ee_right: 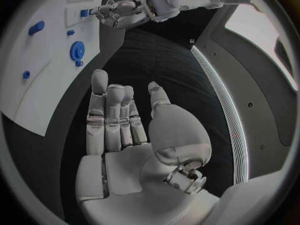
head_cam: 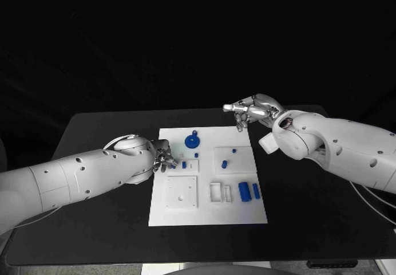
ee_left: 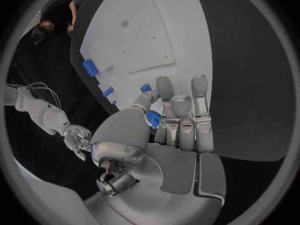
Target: Assemble the parts on the task board
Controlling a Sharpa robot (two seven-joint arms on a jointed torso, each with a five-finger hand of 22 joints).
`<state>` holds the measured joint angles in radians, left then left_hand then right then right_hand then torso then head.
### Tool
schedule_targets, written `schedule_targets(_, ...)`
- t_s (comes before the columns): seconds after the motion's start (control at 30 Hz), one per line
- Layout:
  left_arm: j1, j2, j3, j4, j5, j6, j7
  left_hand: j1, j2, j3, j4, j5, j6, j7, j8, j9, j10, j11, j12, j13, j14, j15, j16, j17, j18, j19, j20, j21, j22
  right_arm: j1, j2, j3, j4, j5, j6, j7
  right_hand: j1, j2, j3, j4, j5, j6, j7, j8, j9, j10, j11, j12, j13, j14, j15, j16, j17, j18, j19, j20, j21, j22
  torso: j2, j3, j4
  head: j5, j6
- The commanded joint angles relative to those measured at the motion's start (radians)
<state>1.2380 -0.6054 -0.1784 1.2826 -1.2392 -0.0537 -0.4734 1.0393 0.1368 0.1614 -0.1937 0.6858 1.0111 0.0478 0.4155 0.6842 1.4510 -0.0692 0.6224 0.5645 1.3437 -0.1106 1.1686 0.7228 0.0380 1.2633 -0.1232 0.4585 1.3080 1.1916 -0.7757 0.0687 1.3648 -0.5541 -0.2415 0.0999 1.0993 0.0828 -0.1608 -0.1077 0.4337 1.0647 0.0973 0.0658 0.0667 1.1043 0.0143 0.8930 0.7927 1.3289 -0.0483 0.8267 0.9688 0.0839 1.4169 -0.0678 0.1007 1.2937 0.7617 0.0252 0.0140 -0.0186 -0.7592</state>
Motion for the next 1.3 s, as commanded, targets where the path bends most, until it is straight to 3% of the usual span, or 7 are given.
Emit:
schedule_targets(0.03, -0.004, 0.004, -0.001, -0.002, 0.0, 0.005, 0.011, 0.01, -0.003, 0.097, -0.088, 0.003, 0.043, -0.047, 0.001, -0.001, 0.005, -0.002, -0.003, 0.001, 0.008, 0.002, -0.006, 0.0, -0.002, 0.008, -0.003, 0.003, 0.019, 0.0, 0.001, 0.001, 0.0, -0.006, 0.017, 0.006, -0.002, 0.007, 0.004, -0.001, 0.001, 0.007, 0.002, -0.003, 0.0, 0.002, -0.007, 0.006, -0.001, 0.0, -0.003, 0.004, 0.0, 0.003, 0.01, -0.001, -0.003, 0.002, 0.0, 0.0006, -0.0006, -0.001, -0.003)
schedule_targets(1.3, -0.01, 0.003, -0.002, -0.01, 0.021, 0.065, 0.002, 0.011, -0.005, 0.102, -0.089, 0.0, 0.044, -0.047, 0.001, -0.002, 0.006, -0.003, -0.004, 0.005, 0.011, 0.002, -0.006, 0.01, -0.003, 0.009, -0.003, 0.002, 0.019, 0.0, 0.002, 0.0, -0.001, -0.006, 0.021, 0.004, -0.002, 0.007, 0.004, -0.001, 0.001, 0.007, 0.002, -0.003, 0.0, 0.002, -0.007, 0.006, -0.001, 0.0, -0.003, 0.004, 0.0, 0.003, 0.01, -0.001, -0.003, 0.002, -0.001, 0.0008, 0.0001, -0.002, -0.012)
